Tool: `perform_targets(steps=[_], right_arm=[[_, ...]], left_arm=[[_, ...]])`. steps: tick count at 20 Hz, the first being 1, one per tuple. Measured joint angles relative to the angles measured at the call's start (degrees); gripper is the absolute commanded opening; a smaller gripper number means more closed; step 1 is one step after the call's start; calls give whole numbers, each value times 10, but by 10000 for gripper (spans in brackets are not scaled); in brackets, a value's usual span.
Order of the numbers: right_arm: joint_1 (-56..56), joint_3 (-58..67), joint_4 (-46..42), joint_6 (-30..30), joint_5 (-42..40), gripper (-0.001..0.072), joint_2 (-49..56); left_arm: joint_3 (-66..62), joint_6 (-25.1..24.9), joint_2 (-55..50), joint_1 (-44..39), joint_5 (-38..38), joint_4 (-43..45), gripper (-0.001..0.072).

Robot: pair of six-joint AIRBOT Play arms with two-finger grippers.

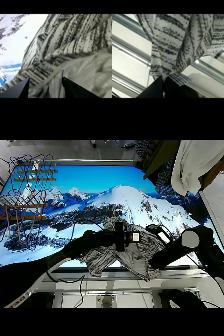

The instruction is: Fold the clothes and pants, and hang the long-sleeved shirts on hangers.

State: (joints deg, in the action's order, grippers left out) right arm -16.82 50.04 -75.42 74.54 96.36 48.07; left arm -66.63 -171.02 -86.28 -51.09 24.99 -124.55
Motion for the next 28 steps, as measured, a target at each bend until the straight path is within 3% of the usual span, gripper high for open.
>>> perform_targets(steps=[5,10,11,12,13,14,15,21,24,28], right_arm=[[0,-2,7,-2,1,13,-4],[0,-2,14,-15,0,13,-5],[0,-2,14,-17,0,13,-5],[0,-2,15,-19,0,13,-5],[0,-2,15,-21,0,13,-5],[0,-2,16,-24,0,13,-5],[0,-2,16,-26,0,13,-5],[0,-2,16,-33,-3,13,-5],[0,-1,11,-34,-24,13,-5],[0,37,-12,-29,-99,11,-5]], left_arm=[[-53,0,-49,-10,-5,28,513],[-73,0,-77,-13,-1,40,456],[-75,0,-80,-13,0,41,402],[-75,0,-84,-14,1,42,400],[-76,0,-86,-14,2,42,319],[-76,0,-88,-15,2,43,214],[-77,0,-90,-16,3,43,32],[-77,6,-90,-15,5,60,13],[-77,95,-76,3,5,140,13],[-77,306,-14,51,1,341,13]])
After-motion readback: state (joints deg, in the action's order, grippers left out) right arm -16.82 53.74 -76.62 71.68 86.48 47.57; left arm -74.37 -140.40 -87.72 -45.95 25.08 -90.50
